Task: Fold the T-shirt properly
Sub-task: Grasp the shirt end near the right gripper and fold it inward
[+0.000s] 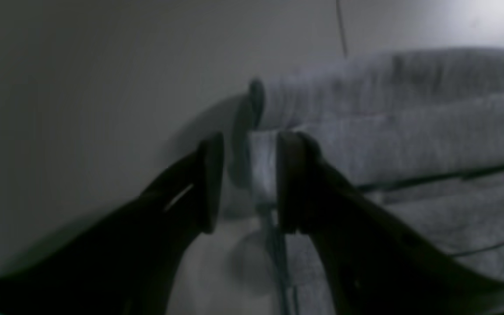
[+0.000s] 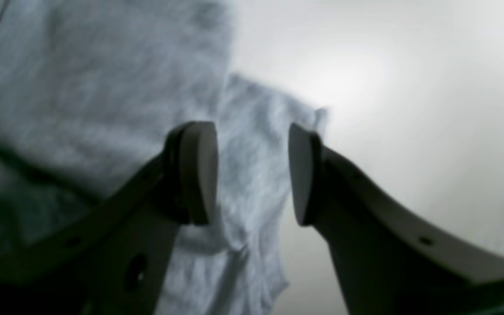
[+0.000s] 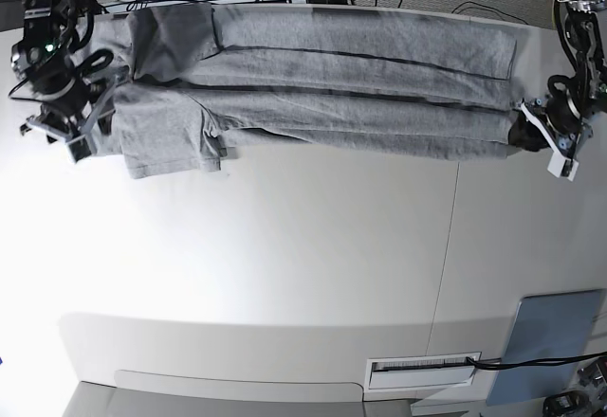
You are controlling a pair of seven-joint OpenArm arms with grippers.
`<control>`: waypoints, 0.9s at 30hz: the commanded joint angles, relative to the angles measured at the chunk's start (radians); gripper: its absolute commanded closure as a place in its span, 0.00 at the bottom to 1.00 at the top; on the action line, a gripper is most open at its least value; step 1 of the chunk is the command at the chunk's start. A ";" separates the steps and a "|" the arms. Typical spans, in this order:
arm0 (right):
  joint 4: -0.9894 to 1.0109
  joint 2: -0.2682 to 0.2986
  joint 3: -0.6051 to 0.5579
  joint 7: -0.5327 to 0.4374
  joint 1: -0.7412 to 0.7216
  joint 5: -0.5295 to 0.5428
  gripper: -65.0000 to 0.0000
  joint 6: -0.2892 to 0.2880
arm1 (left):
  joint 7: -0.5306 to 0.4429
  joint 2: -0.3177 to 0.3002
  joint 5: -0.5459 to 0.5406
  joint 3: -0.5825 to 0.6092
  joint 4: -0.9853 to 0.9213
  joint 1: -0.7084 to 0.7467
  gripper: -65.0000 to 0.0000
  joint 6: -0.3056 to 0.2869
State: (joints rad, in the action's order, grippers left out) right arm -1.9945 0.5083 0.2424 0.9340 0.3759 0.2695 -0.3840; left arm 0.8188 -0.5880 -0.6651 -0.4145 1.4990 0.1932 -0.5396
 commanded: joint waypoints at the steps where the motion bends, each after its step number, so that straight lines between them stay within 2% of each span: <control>1: 0.009 0.010 0.007 -0.005 -0.041 0.009 0.59 0.011 | -0.014 -0.021 -0.012 -0.010 0.023 -0.008 0.66 -0.001; 8: 0.240 -0.061 0.007 0.073 -0.283 0.099 0.59 0.008 | -0.014 -0.021 -0.013 -0.010 0.026 -0.007 0.66 -0.001; 14: 0.418 -0.114 -0.004 0.108 -0.433 0.120 0.59 0.007 | -0.011 -0.021 -0.013 -0.010 0.026 -0.007 0.66 -0.005; 20: 0.618 -0.117 -0.090 0.152 -0.536 0.119 0.59 0.007 | -0.011 -0.021 -0.013 -0.010 0.026 -0.007 0.66 -0.005; 27: 0.675 -0.118 -0.184 0.161 -0.558 0.113 0.59 0.023 | -0.011 -0.021 -0.012 -0.010 0.026 -0.007 0.66 -0.005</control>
State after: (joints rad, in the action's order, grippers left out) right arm -1.3144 0.3805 0.0589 1.0733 -0.1719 0.3779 -0.3614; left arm 0.8200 -0.5873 -0.6643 -0.4137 1.5101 0.1940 -0.5407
